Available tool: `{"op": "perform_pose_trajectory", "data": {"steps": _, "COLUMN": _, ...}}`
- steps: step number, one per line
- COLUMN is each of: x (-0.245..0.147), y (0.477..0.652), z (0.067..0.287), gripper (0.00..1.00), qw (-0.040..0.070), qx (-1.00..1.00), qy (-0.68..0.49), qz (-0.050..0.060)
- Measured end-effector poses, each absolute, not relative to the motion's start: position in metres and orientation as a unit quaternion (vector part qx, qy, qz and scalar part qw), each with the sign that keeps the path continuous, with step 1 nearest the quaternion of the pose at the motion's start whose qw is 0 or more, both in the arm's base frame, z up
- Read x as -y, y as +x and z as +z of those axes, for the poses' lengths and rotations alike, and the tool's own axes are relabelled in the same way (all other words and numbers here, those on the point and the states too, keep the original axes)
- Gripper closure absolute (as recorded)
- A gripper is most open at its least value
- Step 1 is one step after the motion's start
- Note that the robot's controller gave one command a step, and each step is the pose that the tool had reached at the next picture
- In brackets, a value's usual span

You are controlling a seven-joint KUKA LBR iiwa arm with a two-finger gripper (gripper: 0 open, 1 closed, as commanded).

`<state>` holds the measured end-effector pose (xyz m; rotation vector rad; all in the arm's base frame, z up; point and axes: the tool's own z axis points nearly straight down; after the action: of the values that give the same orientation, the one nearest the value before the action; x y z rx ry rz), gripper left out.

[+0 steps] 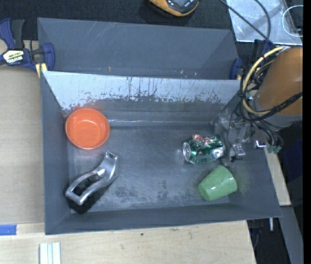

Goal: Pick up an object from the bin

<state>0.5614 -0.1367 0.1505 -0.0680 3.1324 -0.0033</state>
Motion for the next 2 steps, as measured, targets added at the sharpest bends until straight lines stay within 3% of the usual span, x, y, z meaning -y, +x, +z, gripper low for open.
{"op": "perform_pose_trajectory", "data": {"steps": 1, "x": 0.130, "y": 0.564, "z": 0.066, "gripper": 0.00, "qw": 0.000, "qx": -1.000, "qy": 0.013, "qz": 0.000}}
{"op": "perform_pose_trajectory", "data": {"steps": 2, "x": 0.133, "y": 0.615, "z": 0.071, "gripper": 0.00, "qw": 0.008, "qx": -0.999, "qy": -0.035, "qz": -0.002}}
